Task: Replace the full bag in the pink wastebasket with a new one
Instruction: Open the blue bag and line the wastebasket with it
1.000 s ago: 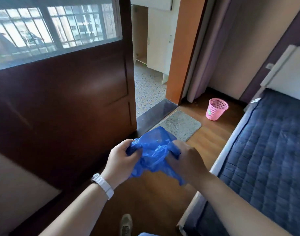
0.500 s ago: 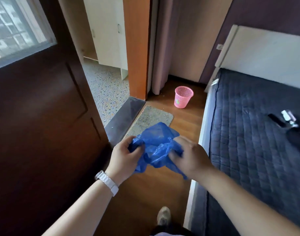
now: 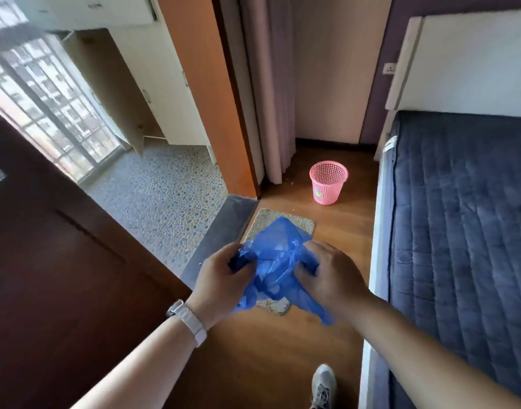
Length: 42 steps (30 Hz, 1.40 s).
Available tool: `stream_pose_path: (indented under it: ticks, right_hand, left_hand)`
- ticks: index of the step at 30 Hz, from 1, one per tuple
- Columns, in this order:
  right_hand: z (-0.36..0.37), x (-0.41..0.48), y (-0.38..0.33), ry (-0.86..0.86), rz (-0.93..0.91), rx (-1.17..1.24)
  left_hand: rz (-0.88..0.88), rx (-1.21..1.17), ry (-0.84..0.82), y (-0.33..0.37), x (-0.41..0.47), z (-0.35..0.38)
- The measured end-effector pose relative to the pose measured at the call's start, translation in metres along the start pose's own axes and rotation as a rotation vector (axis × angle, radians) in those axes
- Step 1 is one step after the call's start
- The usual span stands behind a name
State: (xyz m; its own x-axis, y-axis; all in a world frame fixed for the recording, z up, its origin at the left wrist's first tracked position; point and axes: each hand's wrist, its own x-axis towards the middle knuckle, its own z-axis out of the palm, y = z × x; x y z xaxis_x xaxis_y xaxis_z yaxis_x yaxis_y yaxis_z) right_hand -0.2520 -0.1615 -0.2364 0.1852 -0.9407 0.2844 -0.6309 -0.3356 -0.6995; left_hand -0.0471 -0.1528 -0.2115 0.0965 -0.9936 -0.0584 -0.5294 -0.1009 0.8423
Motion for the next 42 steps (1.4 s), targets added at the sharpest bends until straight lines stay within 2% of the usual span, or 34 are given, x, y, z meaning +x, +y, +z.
stream_pose_path:
  ticks: [7,15,24,30,42]
  right_hand:
    - [-0.058,0.077,0.061,0.051,0.026,-0.04]
    - [-0.084,0.143,0.12,0.115,0.147,-0.073]
    - [-0.118,0.259,0.193,0.224,0.337,-0.282]
    - [-0.129,0.351,0.219,0.228,0.393,-0.366]
    - [-0.146,0.469,0.308,0.189,0.42,-0.338]
  left_hand:
    - [0.136,0.073,-0.007,0.063,0.087,0.055]
    - [0.202,0.014,-0.092,0.083,0.193,0.112]
    - [0.295,-0.098,-0.227,0.115,0.362,0.179]
    - [0.353,-0.115,-0.283,0.136,0.473,0.198]
    - [0.297,-0.15,-0.288,0.165,0.601,0.253]
